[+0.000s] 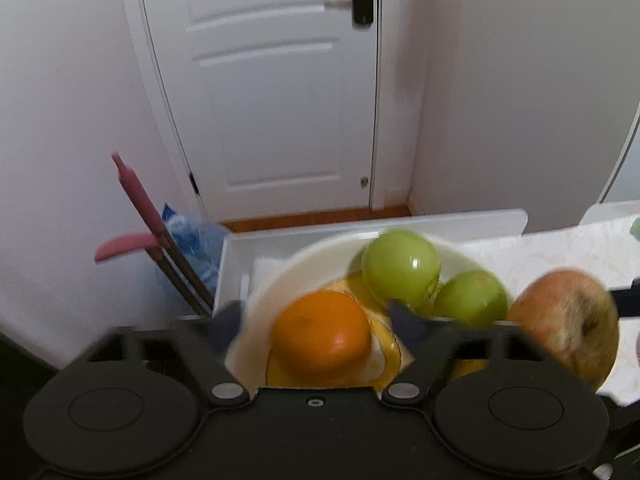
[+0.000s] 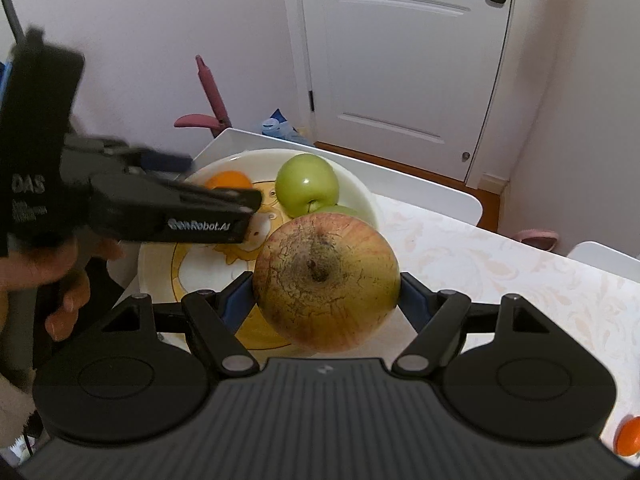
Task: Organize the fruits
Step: 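Carry the orange and brown apple to the bowl with both tools, then open both tools to drop the orange and brown apple into the bowl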
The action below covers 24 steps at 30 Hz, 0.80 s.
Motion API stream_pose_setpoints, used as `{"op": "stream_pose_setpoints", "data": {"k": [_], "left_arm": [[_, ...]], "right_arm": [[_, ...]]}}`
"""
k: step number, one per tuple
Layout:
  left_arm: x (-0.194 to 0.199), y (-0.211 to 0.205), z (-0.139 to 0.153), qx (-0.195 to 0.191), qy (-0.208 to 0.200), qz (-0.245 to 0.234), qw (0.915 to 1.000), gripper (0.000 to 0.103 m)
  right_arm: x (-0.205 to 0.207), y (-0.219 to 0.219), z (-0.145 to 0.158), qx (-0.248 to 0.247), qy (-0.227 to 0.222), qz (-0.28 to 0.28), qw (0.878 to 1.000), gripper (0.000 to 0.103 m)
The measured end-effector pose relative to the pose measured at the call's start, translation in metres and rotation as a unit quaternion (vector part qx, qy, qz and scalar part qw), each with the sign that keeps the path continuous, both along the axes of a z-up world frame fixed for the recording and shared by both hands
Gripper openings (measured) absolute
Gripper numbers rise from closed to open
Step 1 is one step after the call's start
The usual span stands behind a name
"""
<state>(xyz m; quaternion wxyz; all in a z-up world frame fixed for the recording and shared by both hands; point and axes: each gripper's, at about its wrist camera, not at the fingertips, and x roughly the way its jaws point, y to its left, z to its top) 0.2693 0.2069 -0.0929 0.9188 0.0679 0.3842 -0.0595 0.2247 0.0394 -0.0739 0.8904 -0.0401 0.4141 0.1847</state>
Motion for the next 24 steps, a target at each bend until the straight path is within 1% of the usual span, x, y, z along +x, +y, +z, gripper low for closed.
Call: {"op": "stream_pose_setpoints", "data": {"k": [2,6,8,12,15,24], "left_arm": [[-0.003,0.002,0.006,-0.007,-0.009,0.002,0.9999,0.096],[-0.009,0.006,0.017,-0.013,-0.011,0.013,0.9998,0.096],[-0.014,0.008,0.022,-0.015,-0.014,0.019,0.9996,0.098],[-0.023,0.015,0.029,-0.022,-0.014,0.040,0.9989,0.099],[-0.030,0.018,0.029,-0.030,-0.007,0.051,0.9982,0.099],[-0.042,0.023,0.028,-0.021,-0.005,0.064,0.9977,0.099]], "right_arm": [[-0.001,0.000,0.000,0.001,0.001,0.003,1.000,0.091],[-0.005,0.002,-0.001,-0.001,0.001,0.011,1.000,0.091],[-0.006,0.003,-0.002,-0.002,0.003,0.015,1.000,0.091],[-0.006,0.008,-0.004,0.000,0.004,0.022,1.000,0.091],[-0.004,0.015,-0.006,0.003,0.001,0.032,0.999,0.091],[-0.006,0.029,-0.022,0.002,-0.018,0.057,0.998,0.091]]}}
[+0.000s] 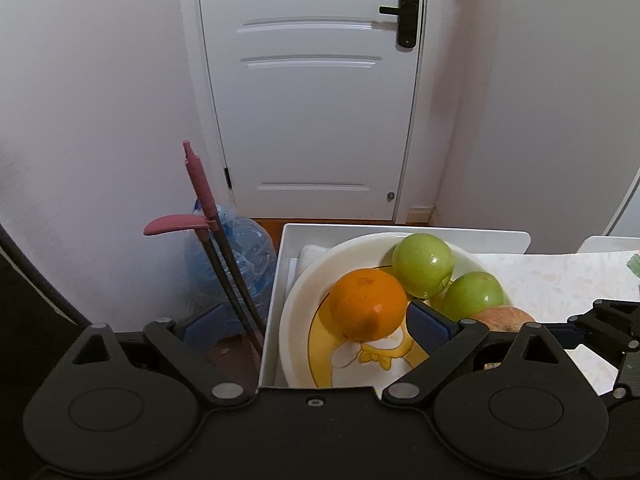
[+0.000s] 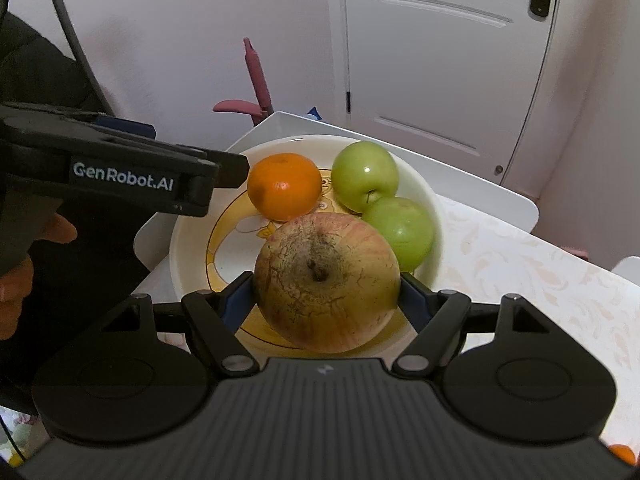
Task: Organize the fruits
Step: 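Open both tools to drop the orange and brown apple into the bowl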
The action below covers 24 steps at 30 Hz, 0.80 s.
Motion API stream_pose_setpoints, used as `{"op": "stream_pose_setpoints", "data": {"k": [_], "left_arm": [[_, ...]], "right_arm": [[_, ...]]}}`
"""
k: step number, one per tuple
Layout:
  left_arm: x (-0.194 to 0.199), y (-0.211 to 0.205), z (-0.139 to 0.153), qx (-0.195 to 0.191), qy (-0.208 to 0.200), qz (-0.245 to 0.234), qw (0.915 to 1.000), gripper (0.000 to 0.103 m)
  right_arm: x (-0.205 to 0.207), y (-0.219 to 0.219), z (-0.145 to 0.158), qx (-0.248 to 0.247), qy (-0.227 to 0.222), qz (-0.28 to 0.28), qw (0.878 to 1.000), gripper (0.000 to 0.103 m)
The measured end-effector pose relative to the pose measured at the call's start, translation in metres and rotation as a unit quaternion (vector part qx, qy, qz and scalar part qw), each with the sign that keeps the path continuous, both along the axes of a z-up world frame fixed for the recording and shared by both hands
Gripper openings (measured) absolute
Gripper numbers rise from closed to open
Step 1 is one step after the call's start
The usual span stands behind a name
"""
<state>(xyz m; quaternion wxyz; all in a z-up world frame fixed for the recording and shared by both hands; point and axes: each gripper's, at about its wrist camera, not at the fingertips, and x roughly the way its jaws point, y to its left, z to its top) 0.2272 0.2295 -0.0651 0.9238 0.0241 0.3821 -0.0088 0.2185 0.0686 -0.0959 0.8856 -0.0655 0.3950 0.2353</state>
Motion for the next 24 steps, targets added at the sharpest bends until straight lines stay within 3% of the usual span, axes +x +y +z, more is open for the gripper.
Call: {"op": "stream_pose_setpoints", "data": {"k": [4,5,6,9,15,24], "left_arm": [[-0.003,0.002,-0.001,-0.003,-0.002,0.001,1.0000,0.099],[-0.003,0.001,-0.001,-0.003,-0.003,0.001,1.0000,0.099],[-0.004,0.001,-0.001,-0.002,-0.004,0.001,1.0000,0.099],[-0.007,0.002,0.000,-0.004,-0.005,0.003,1.0000,0.099],[-0.012,-0.001,0.004,-0.009,-0.008,0.007,0.9999,0.099],[-0.030,-0.016,0.022,-0.003,-0.022,0.004,0.9998,0.099]], "right_arm": [[-0.004,0.002,-0.002,-0.014,-0.015,0.002,1.000,0.092],[-0.008,0.001,0.001,-0.014,-0.033,0.004,0.999,0.093],[-0.010,0.002,0.004,-0.015,-0.047,0.006,0.999,0.101],[-0.019,0.000,0.011,-0.022,-0.075,0.005,0.997,0.103],[-0.028,-0.016,0.011,-0.023,-0.059,-0.019,0.998,0.103],[-0.048,-0.048,0.038,0.012,-0.064,-0.044,0.997,0.103]]}}
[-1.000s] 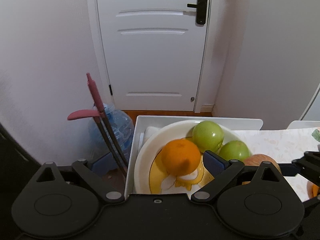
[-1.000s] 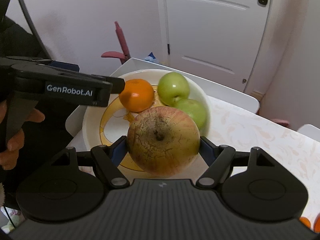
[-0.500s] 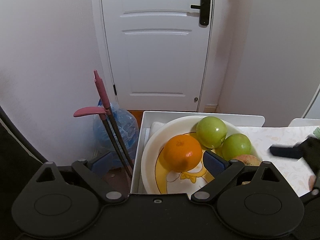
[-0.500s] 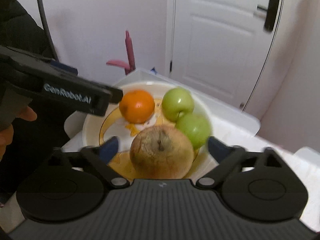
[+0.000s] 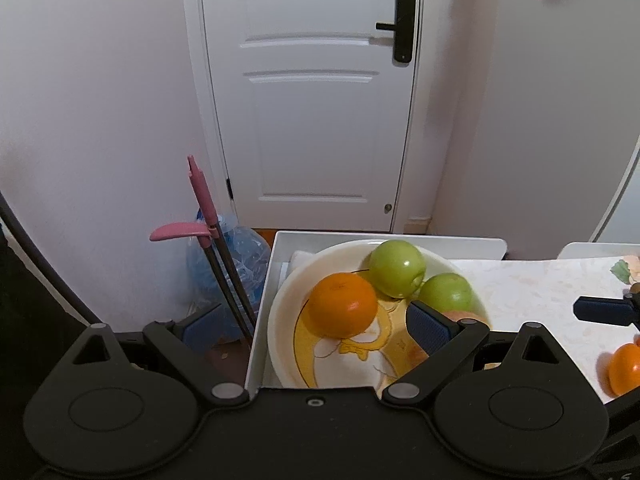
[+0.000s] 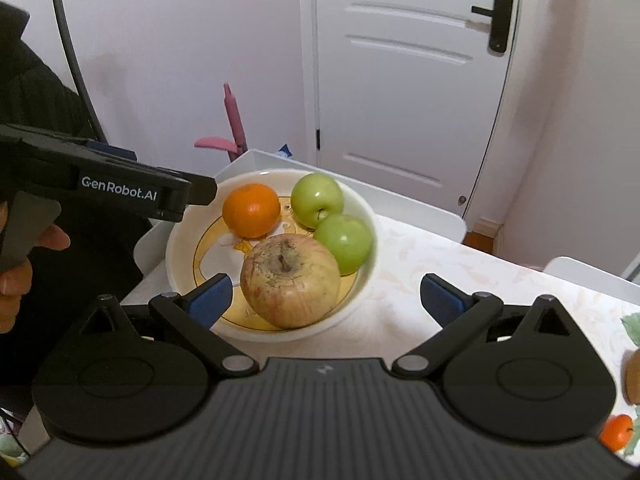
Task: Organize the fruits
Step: 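Open both tools to drop the orange and brown apple into the bowl, then move both tools back toward the remaining fruit on the table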
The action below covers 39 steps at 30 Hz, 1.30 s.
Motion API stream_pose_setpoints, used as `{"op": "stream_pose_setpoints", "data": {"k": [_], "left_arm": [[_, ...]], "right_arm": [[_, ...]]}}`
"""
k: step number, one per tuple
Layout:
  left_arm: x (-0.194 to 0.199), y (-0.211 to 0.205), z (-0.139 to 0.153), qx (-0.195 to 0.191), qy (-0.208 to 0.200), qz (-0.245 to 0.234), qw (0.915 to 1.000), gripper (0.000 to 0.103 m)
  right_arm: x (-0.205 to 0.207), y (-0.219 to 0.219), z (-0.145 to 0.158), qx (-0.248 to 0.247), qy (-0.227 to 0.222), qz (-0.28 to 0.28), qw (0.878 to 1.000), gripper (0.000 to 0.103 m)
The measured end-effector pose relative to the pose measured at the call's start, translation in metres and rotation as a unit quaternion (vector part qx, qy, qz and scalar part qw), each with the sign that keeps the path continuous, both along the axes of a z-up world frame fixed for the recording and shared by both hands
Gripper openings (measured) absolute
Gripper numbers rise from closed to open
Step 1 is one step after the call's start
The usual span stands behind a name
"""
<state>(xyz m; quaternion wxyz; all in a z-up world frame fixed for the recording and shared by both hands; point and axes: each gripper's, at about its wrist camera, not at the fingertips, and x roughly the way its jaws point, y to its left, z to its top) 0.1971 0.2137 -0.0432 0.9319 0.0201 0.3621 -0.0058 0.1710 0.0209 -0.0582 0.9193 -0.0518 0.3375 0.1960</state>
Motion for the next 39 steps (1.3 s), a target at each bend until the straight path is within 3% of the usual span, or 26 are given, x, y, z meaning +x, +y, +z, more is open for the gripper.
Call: {"op": "stream_pose_setpoints", "data": {"k": [10,22,39], "left_arm": [[-0.038,-0.040,0.023,0.004,-0.018,-0.002,0.9998,0.099],[-0.081,-0.109,0.026,0.009,-0.015,-0.006,0.9998,0.099],[-0.132,-0.228,-0.023,0.010,-0.013,-0.052,0.9985,0.099]], "right_arm": [[-0.036,-0.059,0.023,0.010,-0.007,-0.031,0.999,0.103],[-0.085,-0.153,0.032,0.020,-0.007,-0.088,0.996,0.103],[-0.128,-0.276,-0.028,0.016,0.020,-0.125,0.992,0.103]]}}
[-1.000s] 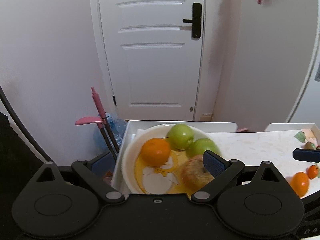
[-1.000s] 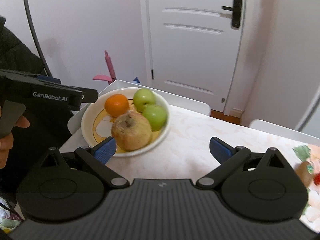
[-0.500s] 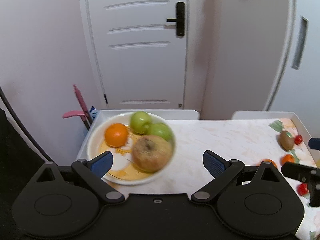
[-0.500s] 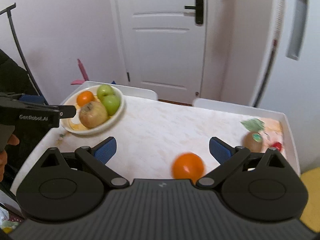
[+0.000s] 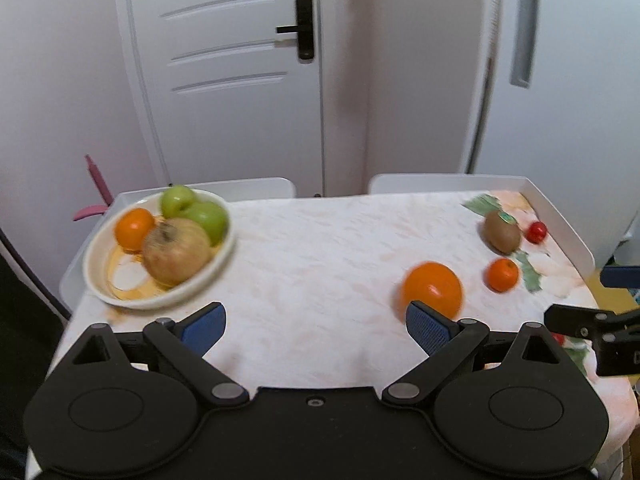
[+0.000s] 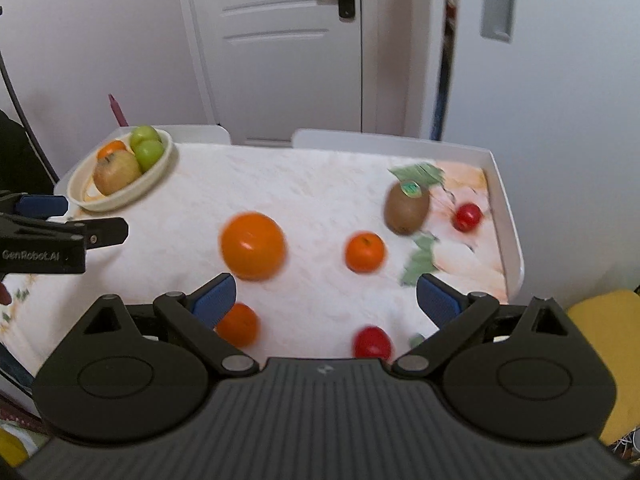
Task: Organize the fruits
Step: 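Move both tools back toward the remaining fruit on the table, then grasp a tangerine with the left tool while the right tool grasps a red tomato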
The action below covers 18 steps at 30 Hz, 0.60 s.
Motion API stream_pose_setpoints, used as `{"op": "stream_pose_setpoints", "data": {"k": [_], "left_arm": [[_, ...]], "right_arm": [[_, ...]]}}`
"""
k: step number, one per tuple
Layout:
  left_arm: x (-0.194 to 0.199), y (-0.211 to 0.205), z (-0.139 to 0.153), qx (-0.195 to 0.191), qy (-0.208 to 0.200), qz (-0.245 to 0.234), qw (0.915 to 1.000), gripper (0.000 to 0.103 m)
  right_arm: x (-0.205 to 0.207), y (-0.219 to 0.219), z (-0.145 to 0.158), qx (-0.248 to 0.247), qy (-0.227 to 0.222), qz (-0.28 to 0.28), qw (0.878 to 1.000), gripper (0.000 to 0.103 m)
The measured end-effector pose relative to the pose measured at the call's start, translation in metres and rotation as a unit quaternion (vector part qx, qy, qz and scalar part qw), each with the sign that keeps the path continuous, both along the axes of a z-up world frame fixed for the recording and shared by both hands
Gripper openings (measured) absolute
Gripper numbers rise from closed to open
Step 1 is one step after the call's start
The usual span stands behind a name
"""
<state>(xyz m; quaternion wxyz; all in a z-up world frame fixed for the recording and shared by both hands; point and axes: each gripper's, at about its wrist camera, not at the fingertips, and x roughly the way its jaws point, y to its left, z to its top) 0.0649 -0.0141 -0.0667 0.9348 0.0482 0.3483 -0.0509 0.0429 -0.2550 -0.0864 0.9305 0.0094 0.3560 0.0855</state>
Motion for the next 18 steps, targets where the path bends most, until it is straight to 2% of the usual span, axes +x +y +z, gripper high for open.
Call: {"op": "stream_pose_setpoints", "data": {"k": [13,18], "left_arm": [[-0.028,-0.053,-0.058,0.017,-0.005,-0.062,0.9979,0.099],[-0.032,-0.074,-0.071,0.027,-0.009,-0.099,0.9947,0.097]], "right_arm": [[-0.017,-0.038,-0.057,0.000,0.006,0.029,1.000,0.103],[-0.016,-0.043,-0.070,0.005,0.014,0.036,0.999,0.095]]}}
